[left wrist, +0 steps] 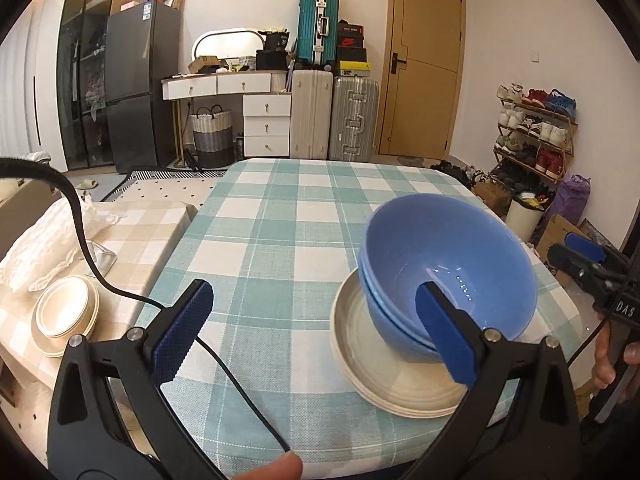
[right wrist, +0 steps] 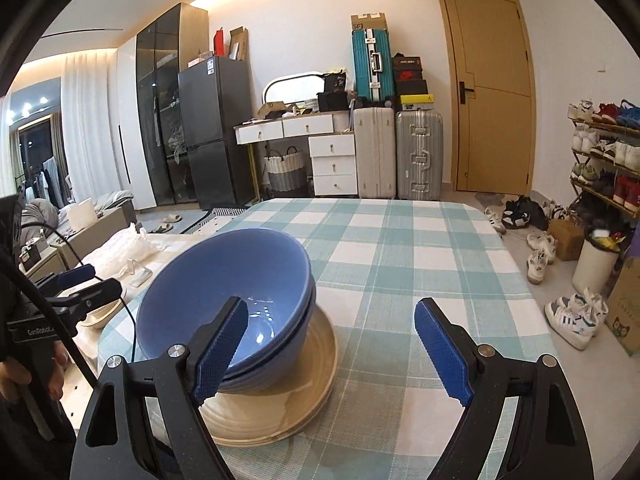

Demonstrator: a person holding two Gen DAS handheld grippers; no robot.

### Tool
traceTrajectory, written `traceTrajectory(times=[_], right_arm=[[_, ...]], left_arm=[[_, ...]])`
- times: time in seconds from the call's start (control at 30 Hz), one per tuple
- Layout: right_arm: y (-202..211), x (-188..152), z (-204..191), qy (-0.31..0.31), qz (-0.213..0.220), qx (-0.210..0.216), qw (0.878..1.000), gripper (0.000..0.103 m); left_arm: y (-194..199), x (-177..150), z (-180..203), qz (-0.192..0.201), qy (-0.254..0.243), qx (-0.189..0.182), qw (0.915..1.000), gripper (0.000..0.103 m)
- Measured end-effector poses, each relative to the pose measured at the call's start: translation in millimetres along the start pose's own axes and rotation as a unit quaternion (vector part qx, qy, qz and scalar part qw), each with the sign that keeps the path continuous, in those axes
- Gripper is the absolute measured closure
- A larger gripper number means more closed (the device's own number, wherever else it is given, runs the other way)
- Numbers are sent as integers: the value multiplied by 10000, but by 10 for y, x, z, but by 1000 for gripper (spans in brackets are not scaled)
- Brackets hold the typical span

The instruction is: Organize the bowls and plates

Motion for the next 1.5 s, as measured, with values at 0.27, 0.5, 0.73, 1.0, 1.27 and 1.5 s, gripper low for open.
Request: traceTrajectory(times=[0.27, 0.5, 0.73, 1.0, 1.27, 1.5], right_arm=[[72, -84, 140, 10, 129, -227, 9997, 15], [77, -148, 162, 0, 136, -282, 9995, 15], [105, -170, 131, 46, 167, -300, 9994, 15], [100, -168, 119, 55, 169, -307, 9994, 15], [140, -119, 104, 130, 265, -336, 9990, 13], [144, -119, 92, 151, 262, -346, 9989, 13]], left_arm=[[9, -106, -129, 180, 5, 162, 9997, 2], [-90, -178, -124, 110, -61, 201, 9997, 2], [-79, -161, -66, 220, -64, 126, 9997, 2], [-81, -156, -4, 265, -138, 85, 9995, 2], [-80, -144, -9, 321, -93, 99, 9994, 2], [-69, -149, -5, 314, -108, 95, 9994, 2]])
Point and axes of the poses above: each gripper's, at about its wrist camera, not at the fingertips, and y roughly against the way its jaws point, z to its right, x to its top, the point moved 7 cm from there along -y, roughly the way its jaws point, and after that the axes turned 10 degrees about z, right-handed, at the moved point
